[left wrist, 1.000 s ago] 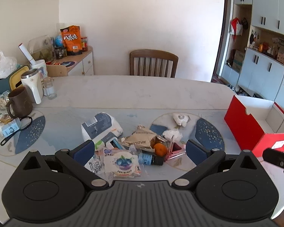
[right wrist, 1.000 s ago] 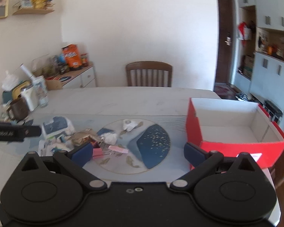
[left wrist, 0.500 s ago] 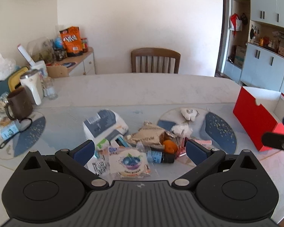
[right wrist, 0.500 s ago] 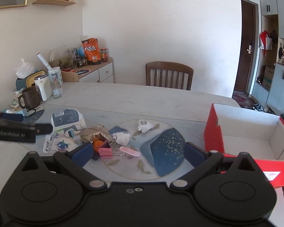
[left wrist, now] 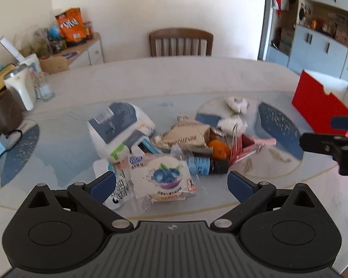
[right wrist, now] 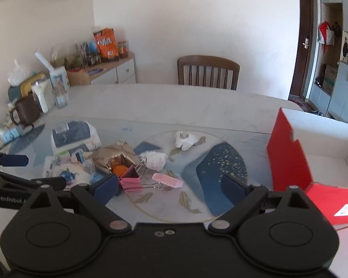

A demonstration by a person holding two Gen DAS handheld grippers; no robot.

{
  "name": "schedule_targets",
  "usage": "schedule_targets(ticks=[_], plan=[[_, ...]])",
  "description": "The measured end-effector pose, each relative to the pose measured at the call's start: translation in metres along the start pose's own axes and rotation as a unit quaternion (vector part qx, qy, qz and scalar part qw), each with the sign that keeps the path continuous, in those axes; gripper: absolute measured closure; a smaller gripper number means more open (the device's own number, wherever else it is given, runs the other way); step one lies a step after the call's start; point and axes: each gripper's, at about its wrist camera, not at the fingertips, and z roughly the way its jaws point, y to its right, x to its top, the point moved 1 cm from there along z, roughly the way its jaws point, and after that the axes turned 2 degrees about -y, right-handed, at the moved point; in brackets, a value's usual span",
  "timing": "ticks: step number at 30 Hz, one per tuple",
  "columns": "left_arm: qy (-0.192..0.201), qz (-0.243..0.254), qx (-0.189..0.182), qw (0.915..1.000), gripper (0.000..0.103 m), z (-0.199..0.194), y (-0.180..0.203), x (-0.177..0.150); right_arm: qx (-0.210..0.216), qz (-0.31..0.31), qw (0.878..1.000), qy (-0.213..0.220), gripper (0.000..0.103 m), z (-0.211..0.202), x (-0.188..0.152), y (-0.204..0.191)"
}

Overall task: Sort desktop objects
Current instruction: 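Move both grippers toward the cluttered items on the table, then grasp the blueberry bread bag with left gripper while right gripper grasps pink binder clip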

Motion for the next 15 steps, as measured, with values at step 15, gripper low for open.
schedule_targets(ticks=[15], plan=[[-0.040,0.028,-0.031,0.9983,0.001,0.043,-0.017,0.002,0.001,-0.032,0.998,-0.060,0.020,0.066,0.011,-0.037]])
